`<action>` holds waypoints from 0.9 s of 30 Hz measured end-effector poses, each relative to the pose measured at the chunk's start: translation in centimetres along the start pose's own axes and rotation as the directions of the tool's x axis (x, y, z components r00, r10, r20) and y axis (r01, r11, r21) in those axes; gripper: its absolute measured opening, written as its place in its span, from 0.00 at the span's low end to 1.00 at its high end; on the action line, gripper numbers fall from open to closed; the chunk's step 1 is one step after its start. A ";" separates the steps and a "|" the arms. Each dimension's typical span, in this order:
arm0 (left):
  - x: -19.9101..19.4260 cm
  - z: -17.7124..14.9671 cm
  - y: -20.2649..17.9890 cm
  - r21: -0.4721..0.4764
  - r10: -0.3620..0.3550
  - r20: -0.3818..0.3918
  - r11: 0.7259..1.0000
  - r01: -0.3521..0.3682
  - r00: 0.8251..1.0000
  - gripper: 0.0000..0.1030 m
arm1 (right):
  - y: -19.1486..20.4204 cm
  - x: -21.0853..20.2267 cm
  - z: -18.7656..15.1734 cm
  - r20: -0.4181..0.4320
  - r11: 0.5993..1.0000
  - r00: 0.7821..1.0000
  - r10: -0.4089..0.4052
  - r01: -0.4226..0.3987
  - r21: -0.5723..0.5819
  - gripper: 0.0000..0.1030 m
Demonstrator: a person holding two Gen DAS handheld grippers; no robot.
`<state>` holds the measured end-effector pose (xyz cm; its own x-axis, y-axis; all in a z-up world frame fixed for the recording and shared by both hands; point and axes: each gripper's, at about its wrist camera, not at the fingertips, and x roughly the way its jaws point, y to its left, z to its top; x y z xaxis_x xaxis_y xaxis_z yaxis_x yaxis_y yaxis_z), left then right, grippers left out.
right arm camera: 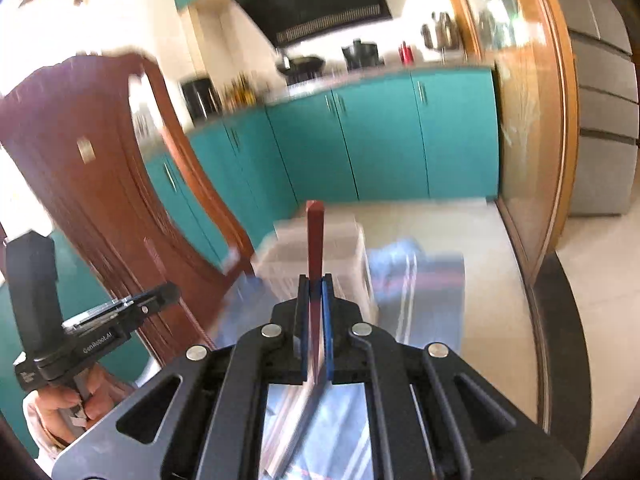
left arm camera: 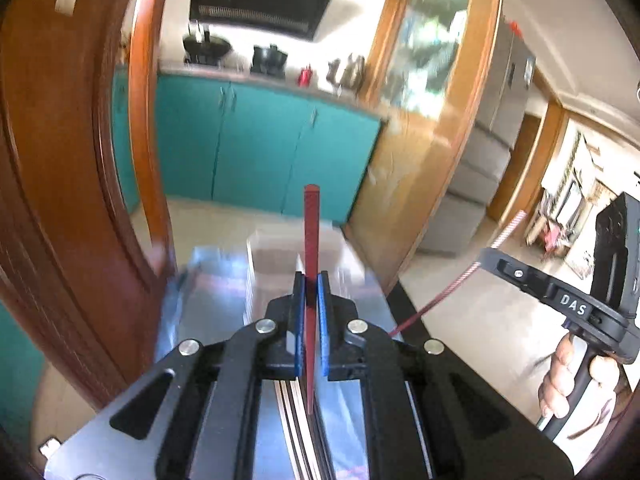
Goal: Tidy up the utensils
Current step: 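Lift both held chopsticks over the white holder and release them inside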
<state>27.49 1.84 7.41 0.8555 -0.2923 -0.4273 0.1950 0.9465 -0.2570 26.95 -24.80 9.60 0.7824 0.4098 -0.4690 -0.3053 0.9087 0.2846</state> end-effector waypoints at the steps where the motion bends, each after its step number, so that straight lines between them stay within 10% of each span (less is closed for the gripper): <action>1: -0.2 1.1 0.1 -0.003 0.004 0.031 1.000 -0.004 1.000 0.07 | 0.1 -0.2 0.9 0.024 1.000 1.000 0.000 0.000 0.003 0.06; 10: 3.4 7.6 1.1 -0.107 0.185 0.286 0.981 -0.160 0.940 0.07 | 0.6 0.4 8.7 0.321 0.992 0.939 -0.124 0.128 0.010 0.06; 27: 9.6 -0.2 0.9 -0.046 0.217 0.161 0.976 -0.213 0.963 0.12 | -3.7 8.8 0.5 0.146 0.990 0.980 -0.136 0.131 0.041 0.13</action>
<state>35.82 -0.18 2.88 0.9432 -0.0537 -0.3279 -0.0137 0.9797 -0.1999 35.28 -24.60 4.83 0.8875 0.2663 -0.3760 -0.1773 0.9506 0.2547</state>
